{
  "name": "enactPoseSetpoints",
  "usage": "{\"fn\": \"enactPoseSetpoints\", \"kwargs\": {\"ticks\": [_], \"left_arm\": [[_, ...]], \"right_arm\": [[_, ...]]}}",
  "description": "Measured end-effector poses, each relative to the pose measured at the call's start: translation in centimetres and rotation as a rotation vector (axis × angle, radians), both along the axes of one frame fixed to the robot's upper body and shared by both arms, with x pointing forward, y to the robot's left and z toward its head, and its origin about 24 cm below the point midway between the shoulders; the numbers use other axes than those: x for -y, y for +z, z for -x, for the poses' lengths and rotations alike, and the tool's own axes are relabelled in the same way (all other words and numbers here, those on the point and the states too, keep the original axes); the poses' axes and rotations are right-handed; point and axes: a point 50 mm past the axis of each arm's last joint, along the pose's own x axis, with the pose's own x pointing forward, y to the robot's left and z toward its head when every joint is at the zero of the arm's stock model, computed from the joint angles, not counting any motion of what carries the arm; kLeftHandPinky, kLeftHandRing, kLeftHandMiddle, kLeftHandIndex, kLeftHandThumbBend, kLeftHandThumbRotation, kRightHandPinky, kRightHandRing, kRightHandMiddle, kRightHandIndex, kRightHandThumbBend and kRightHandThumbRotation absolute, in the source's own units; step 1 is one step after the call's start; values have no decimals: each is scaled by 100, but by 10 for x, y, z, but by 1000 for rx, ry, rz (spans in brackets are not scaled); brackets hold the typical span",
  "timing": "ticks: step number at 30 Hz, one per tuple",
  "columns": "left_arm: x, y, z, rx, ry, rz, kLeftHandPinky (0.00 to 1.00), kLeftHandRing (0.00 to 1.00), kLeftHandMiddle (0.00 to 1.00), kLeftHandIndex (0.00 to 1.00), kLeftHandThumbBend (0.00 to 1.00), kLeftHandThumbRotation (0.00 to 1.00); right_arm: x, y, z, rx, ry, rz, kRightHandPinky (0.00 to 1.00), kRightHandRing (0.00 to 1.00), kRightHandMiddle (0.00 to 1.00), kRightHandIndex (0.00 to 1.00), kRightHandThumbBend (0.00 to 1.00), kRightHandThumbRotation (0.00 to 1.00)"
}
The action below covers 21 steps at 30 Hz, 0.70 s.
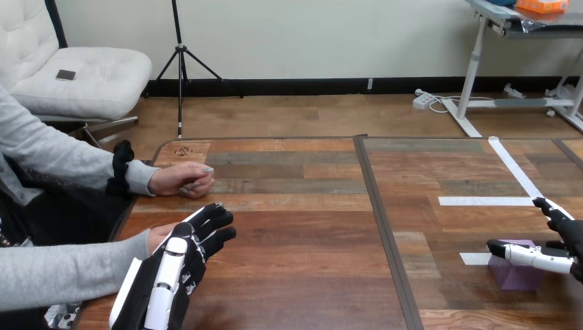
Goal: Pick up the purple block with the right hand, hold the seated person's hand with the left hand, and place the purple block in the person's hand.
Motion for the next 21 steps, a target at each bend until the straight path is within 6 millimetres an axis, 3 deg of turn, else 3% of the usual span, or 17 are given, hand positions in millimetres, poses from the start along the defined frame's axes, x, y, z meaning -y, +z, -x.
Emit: {"fn": "enactPoseSetpoints", "kwargs": {"ticks": [8, 21], "left_arm": [[-1, 0, 0, 3, 4, 8, 89, 81, 81, 78, 29, 99], [-1, 1, 0, 6, 5, 7, 89, 82, 81, 77, 29, 100]], "right_arm": [[0, 0, 0, -4, -1, -9, 87, 94, 96, 93, 100, 20], [-1, 1, -2, -17, 23, 32, 83, 89, 91, 90, 100, 13]]}}
